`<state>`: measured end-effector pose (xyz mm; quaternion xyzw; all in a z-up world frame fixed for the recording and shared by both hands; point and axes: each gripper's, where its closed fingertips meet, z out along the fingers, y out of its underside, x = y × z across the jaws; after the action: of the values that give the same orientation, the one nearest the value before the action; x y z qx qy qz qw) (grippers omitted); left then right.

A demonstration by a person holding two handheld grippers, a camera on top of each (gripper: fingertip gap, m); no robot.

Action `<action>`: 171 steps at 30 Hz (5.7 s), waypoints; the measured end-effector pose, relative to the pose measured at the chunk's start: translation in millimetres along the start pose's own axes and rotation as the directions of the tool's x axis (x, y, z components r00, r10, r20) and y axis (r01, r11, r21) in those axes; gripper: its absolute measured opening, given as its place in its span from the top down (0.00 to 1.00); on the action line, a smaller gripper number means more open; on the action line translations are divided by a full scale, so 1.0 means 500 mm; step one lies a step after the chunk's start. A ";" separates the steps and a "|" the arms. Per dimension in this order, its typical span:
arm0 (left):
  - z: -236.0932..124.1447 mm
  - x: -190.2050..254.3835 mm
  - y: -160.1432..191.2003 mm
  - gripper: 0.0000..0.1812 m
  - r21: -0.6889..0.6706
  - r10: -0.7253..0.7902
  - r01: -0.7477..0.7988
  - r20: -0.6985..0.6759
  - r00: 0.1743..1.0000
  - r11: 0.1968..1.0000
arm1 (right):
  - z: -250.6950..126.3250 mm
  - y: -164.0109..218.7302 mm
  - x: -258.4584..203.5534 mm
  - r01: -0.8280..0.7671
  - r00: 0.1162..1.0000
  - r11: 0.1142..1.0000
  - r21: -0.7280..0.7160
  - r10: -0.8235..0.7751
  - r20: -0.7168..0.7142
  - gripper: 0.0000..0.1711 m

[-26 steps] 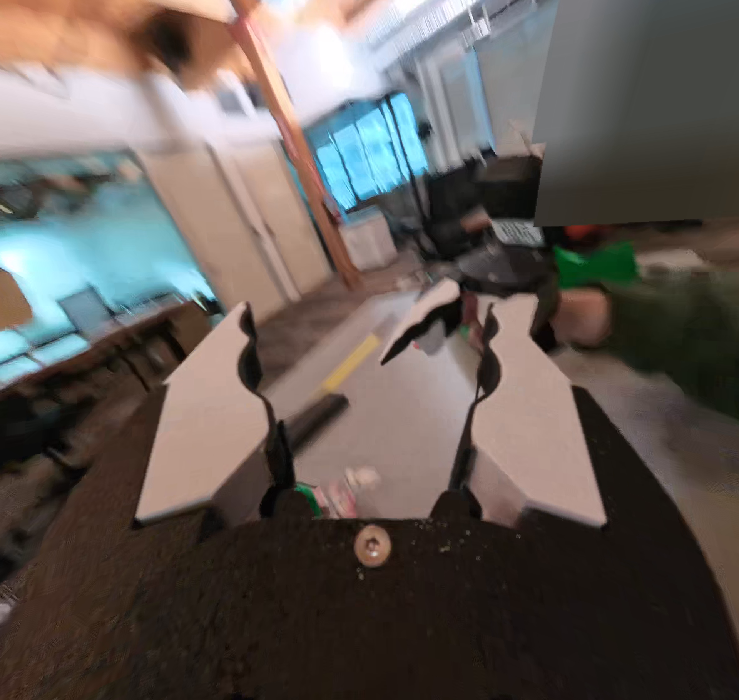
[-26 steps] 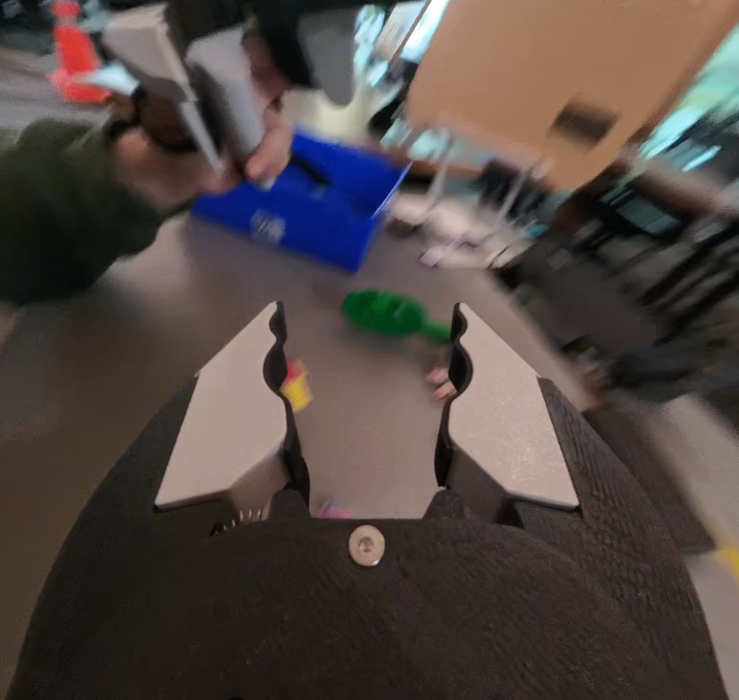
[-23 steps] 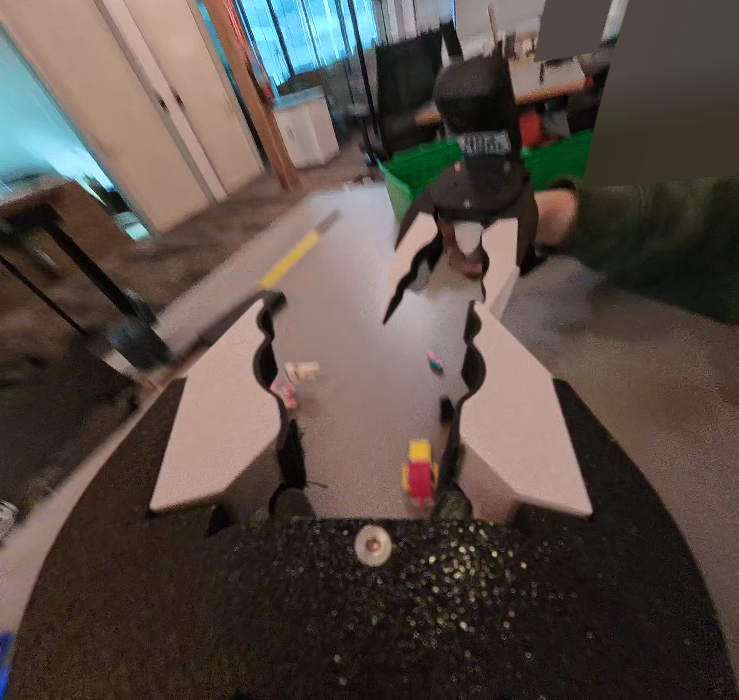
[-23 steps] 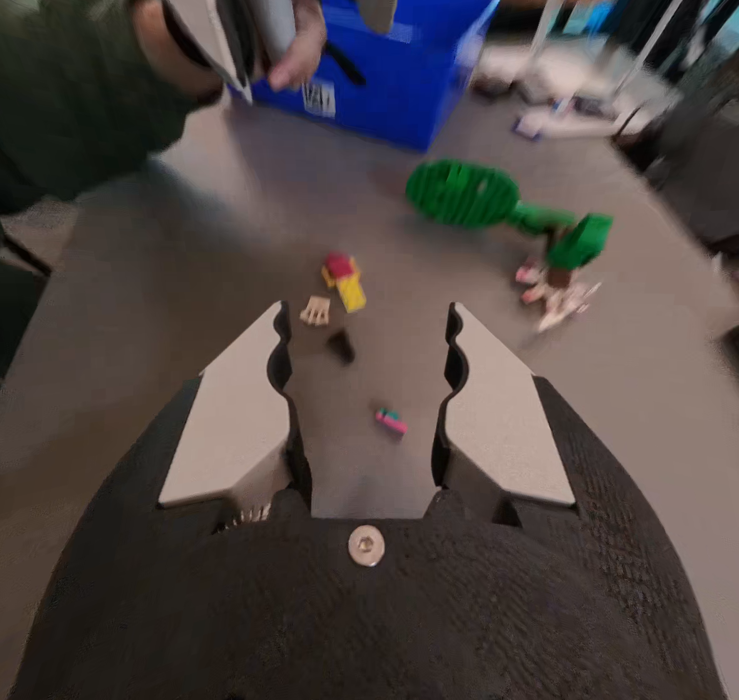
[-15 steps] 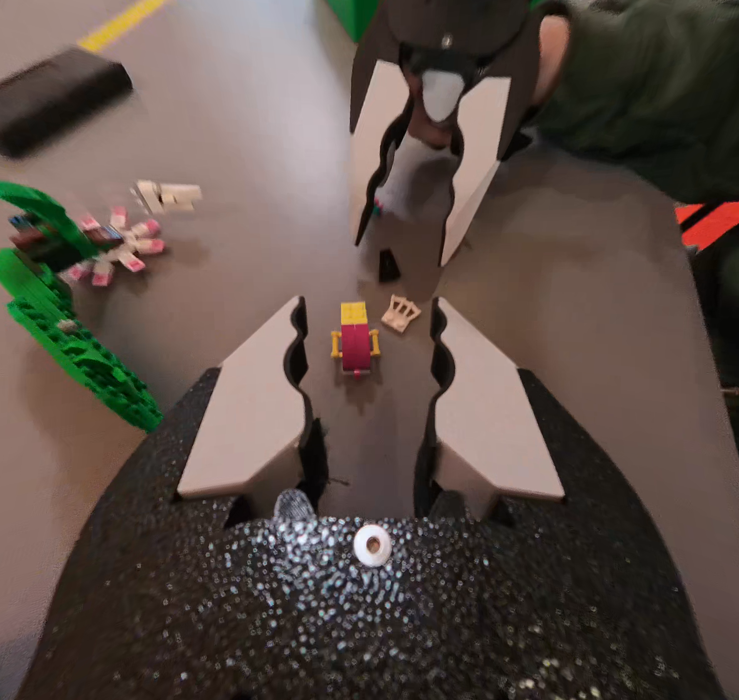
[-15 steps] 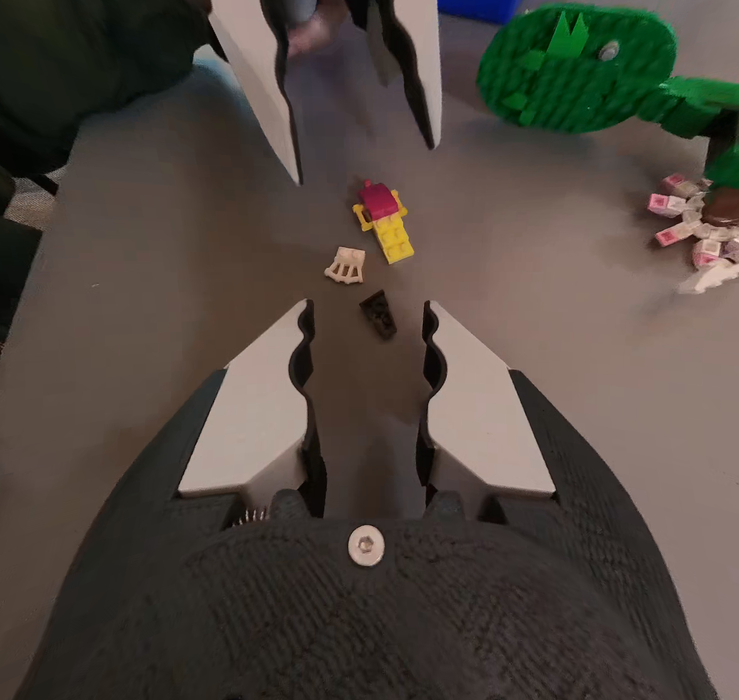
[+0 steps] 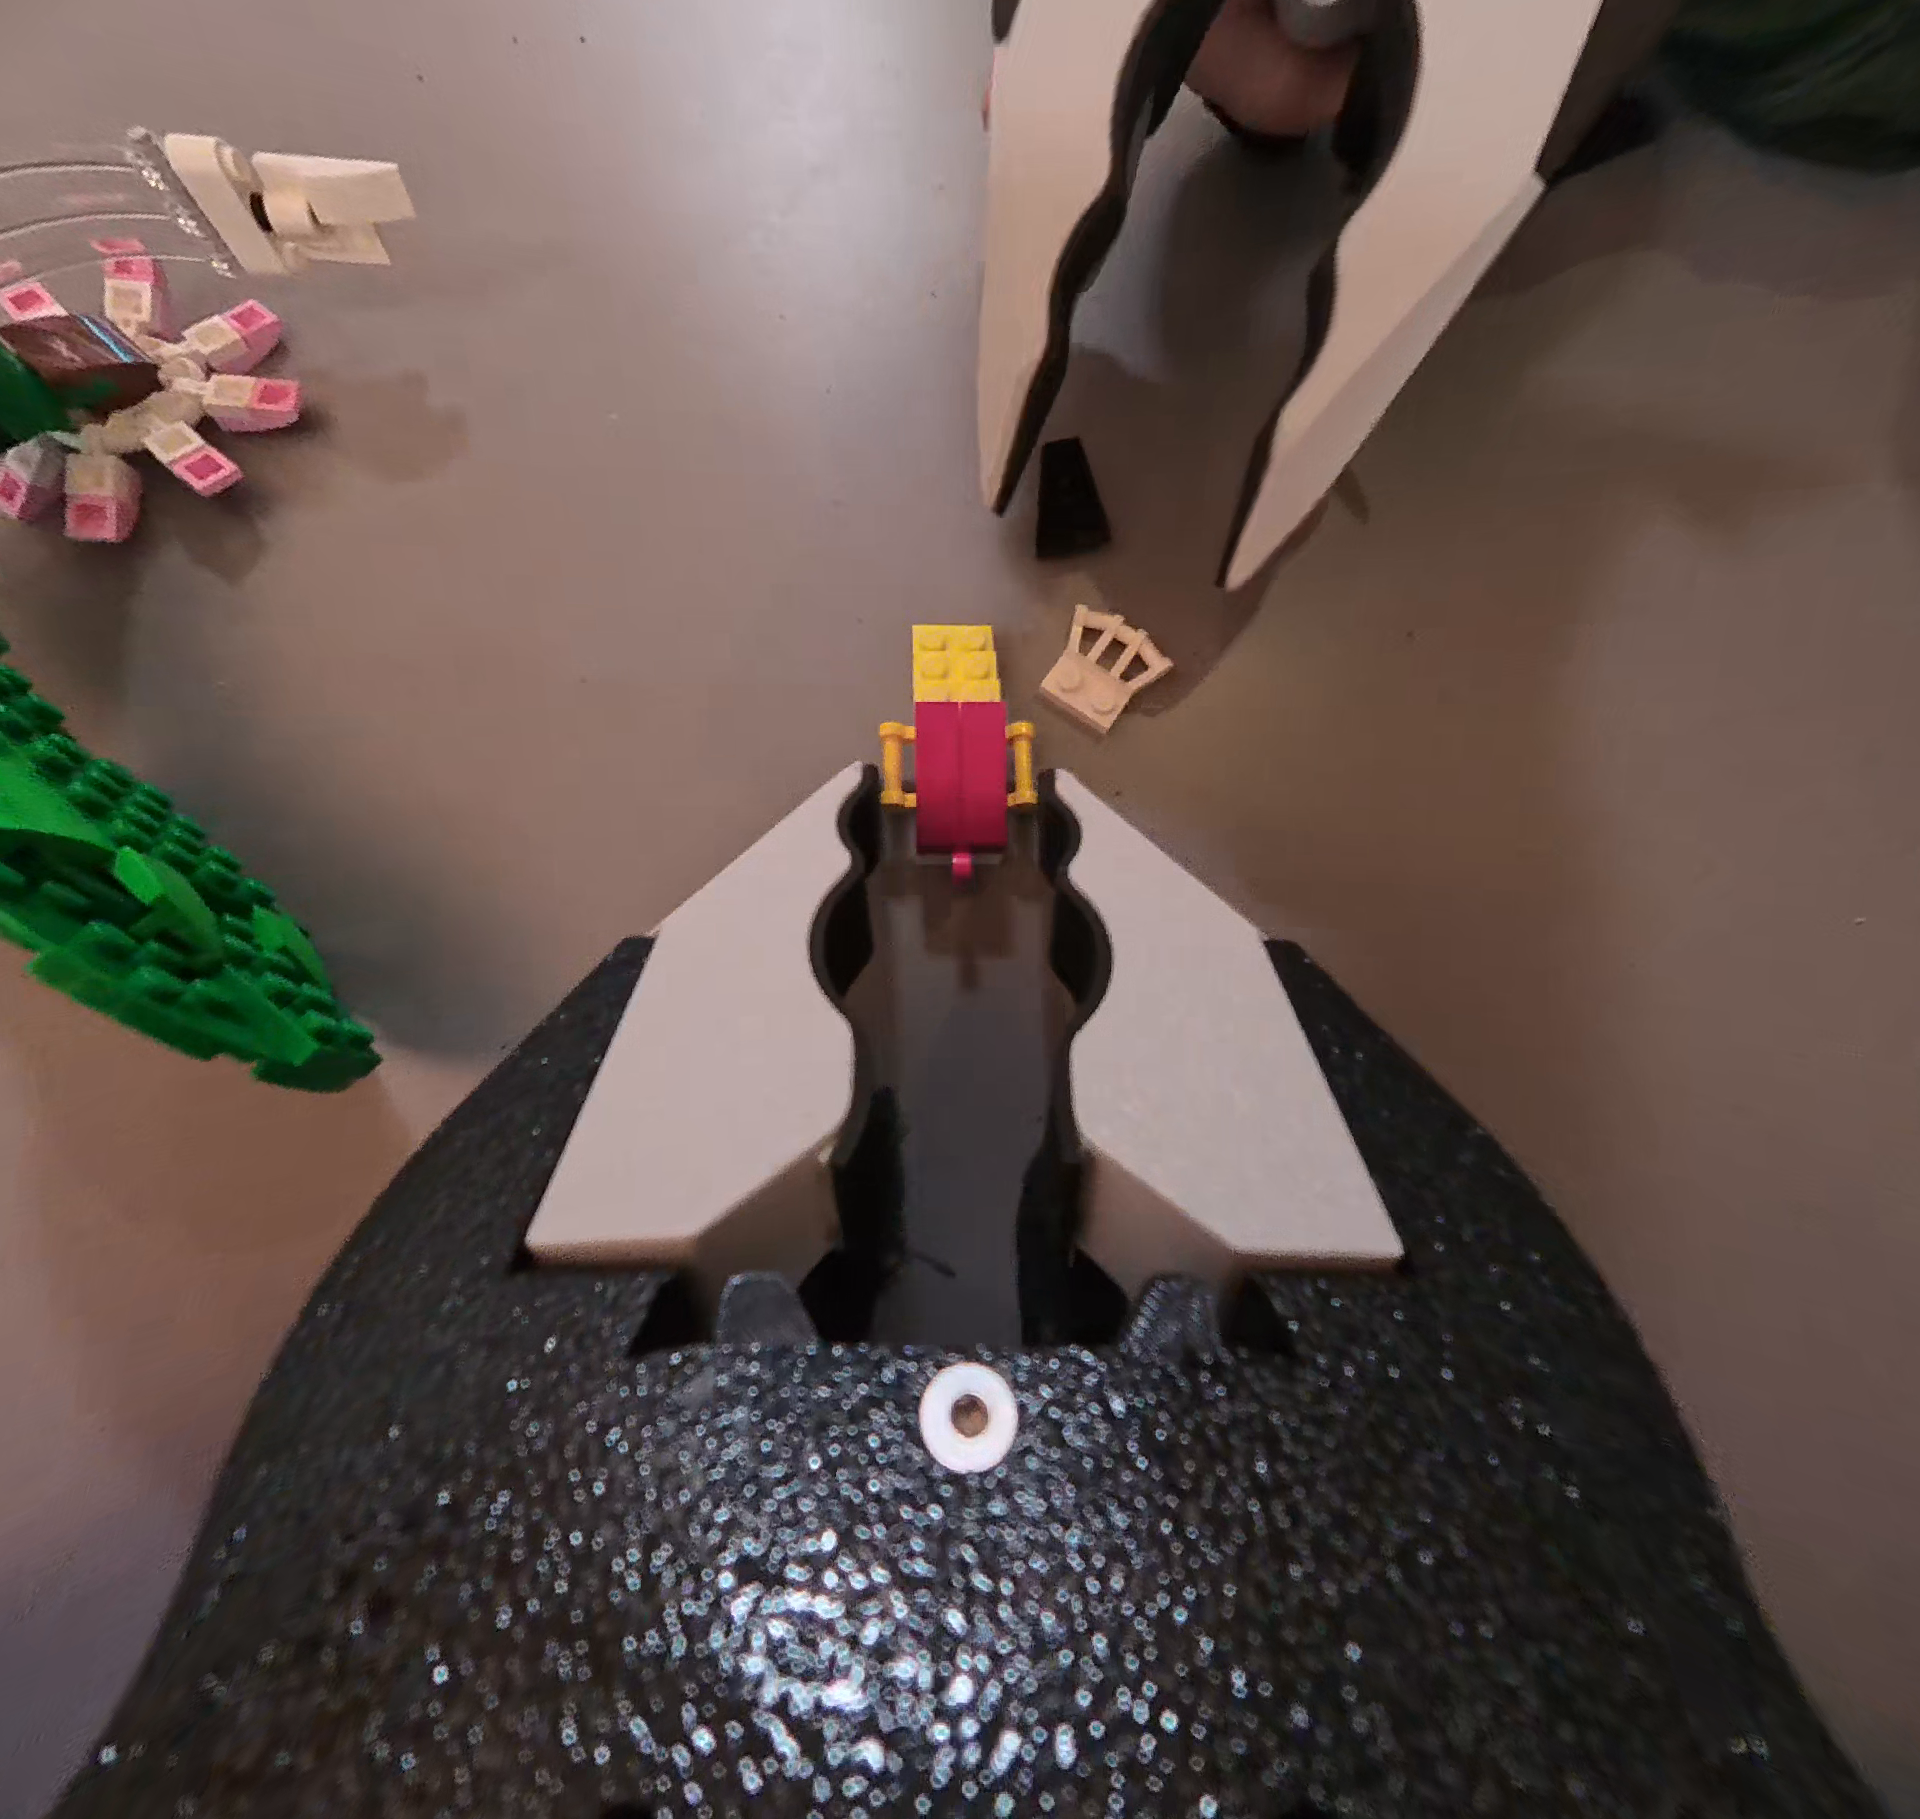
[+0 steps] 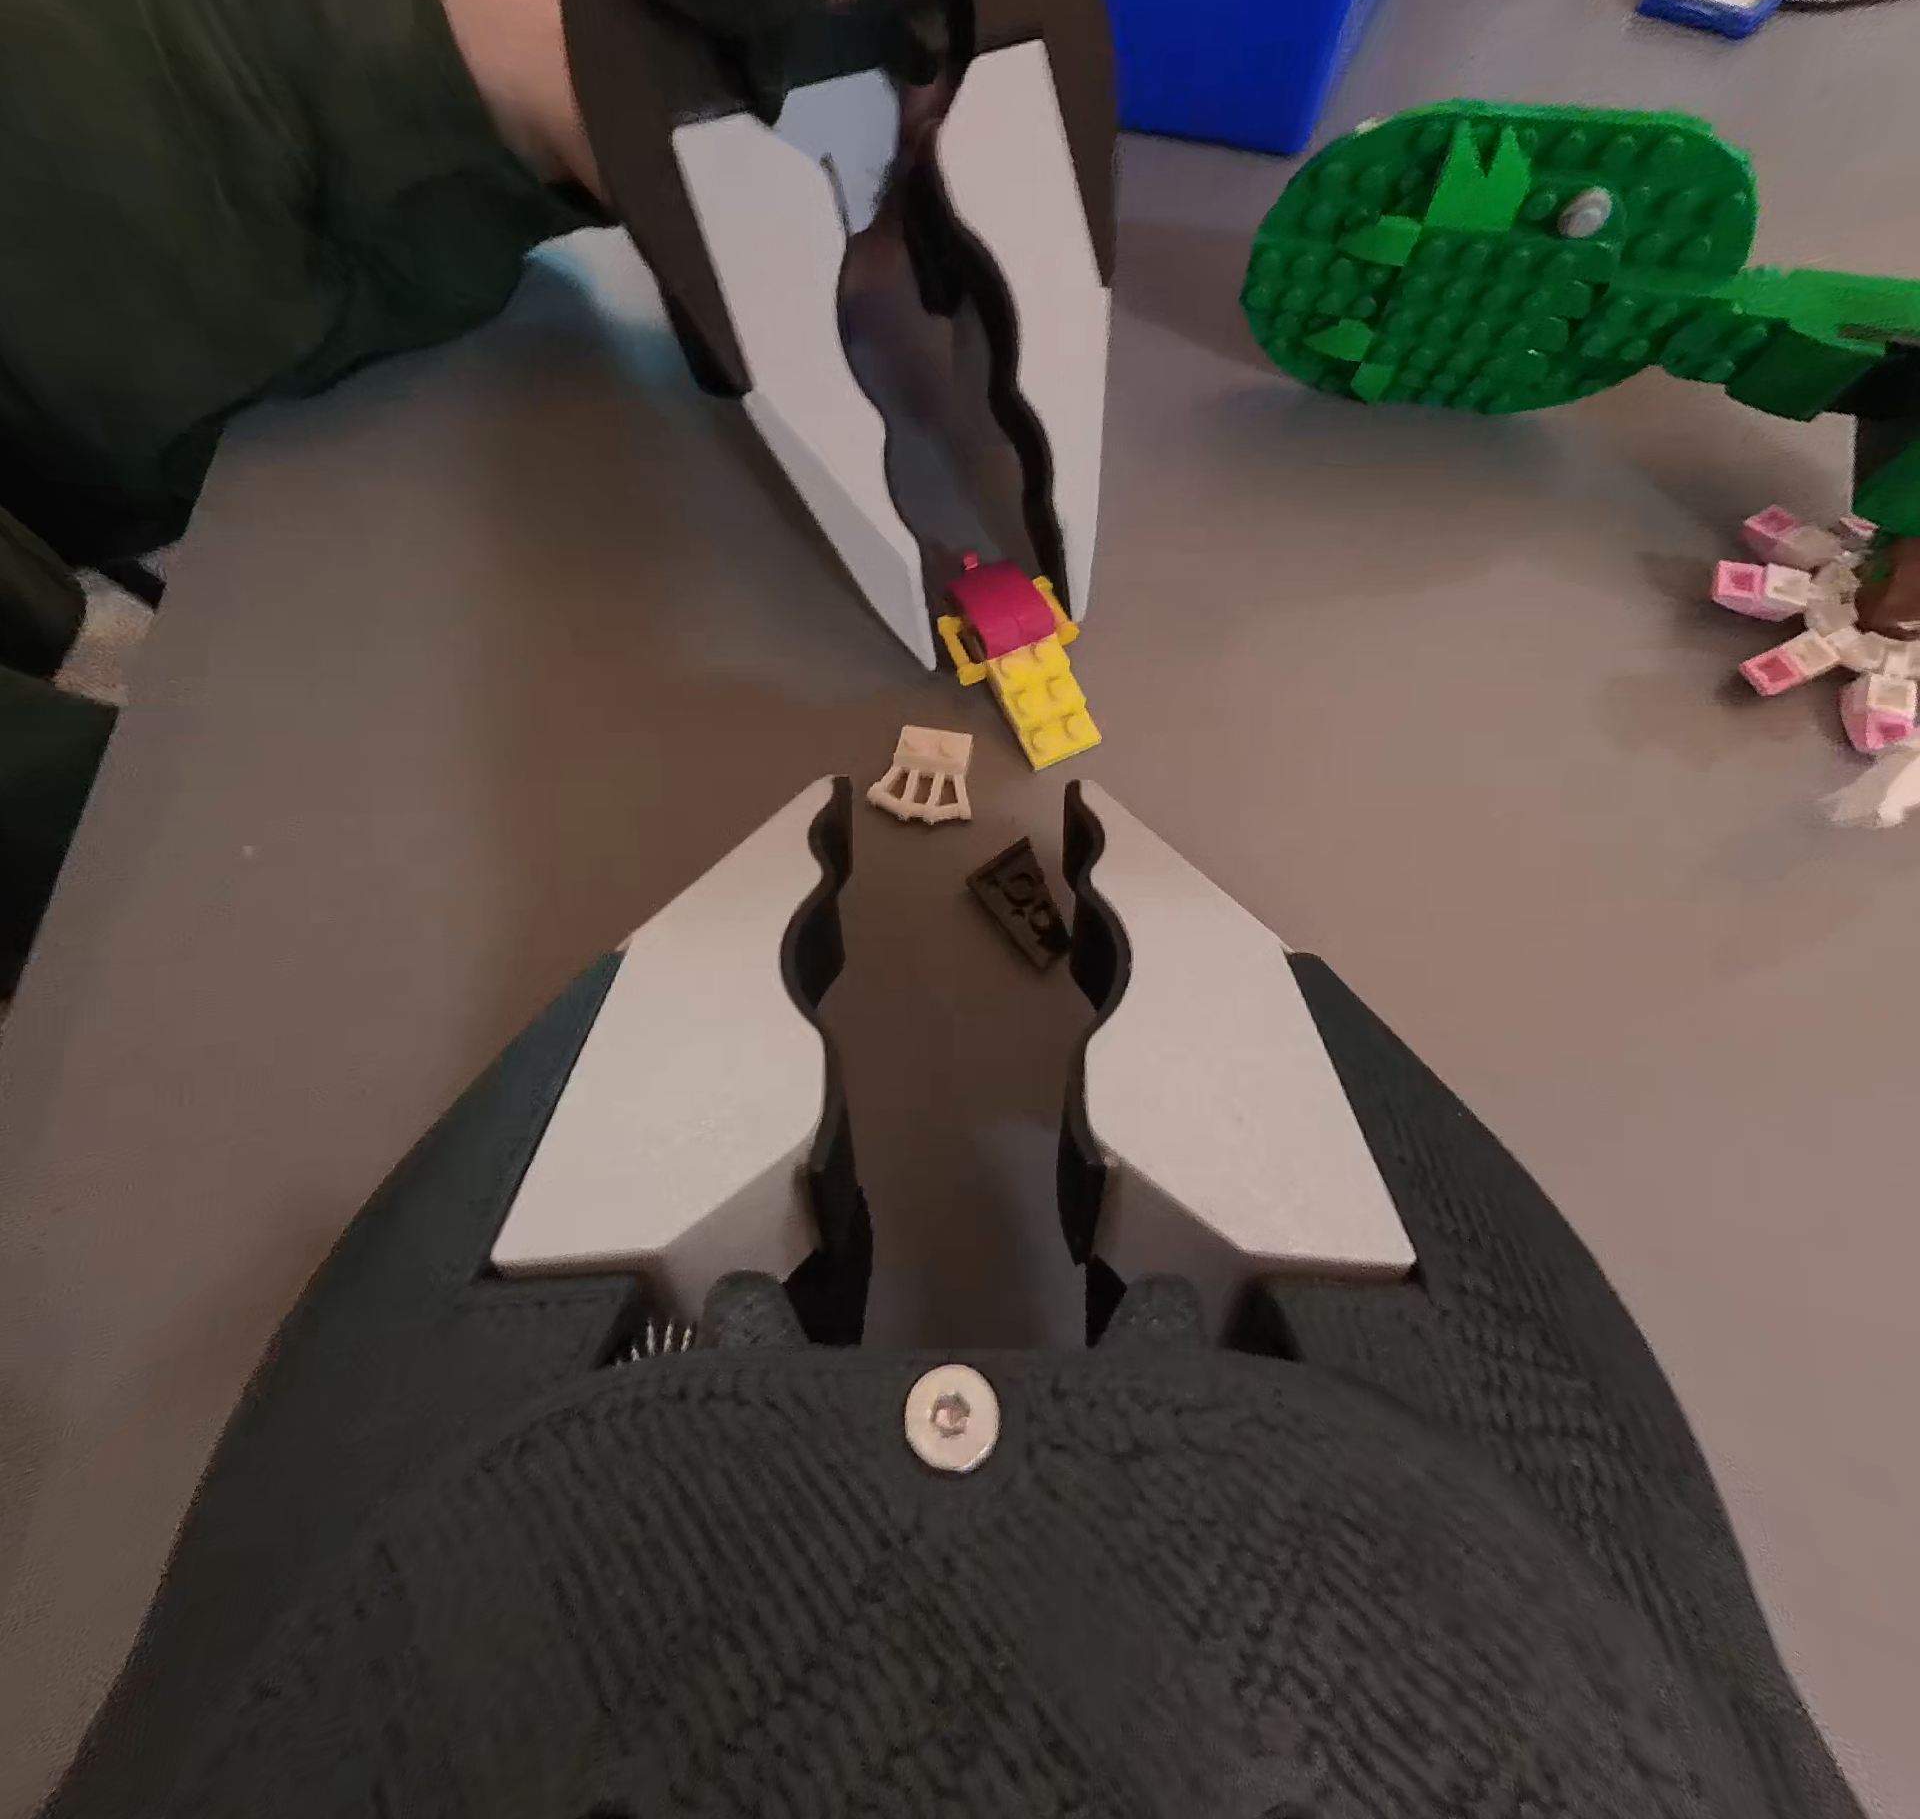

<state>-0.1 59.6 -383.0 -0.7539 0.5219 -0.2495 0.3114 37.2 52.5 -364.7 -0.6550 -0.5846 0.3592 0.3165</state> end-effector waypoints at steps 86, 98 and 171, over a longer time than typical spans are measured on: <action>0.005 0.023 -0.077 0.90 0.186 0.379 -0.414 0.196 0.904 0.891 | -0.013 -0.019 0.034 0.498 0.815 0.864 -0.068 -0.494 -0.303 0.94; -0.072 -0.040 -0.141 0.81 0.370 0.154 -0.318 0.410 0.899 0.873 | -0.056 -0.092 0.059 0.042 0.967 0.949 0.313 0.041 -0.253 0.94; -0.008 0.013 -0.095 0.93 -0.111 0.712 -0.754 0.443 0.545 0.647 | -0.001 -0.042 0.022 -0.362 0.931 0.913 0.186 0.363 0.034 0.94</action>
<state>29.4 65.1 -345.2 -0.4869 0.6897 0.0607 0.5325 27.0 66.0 -348.2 -0.7192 -0.4162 0.4652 0.3053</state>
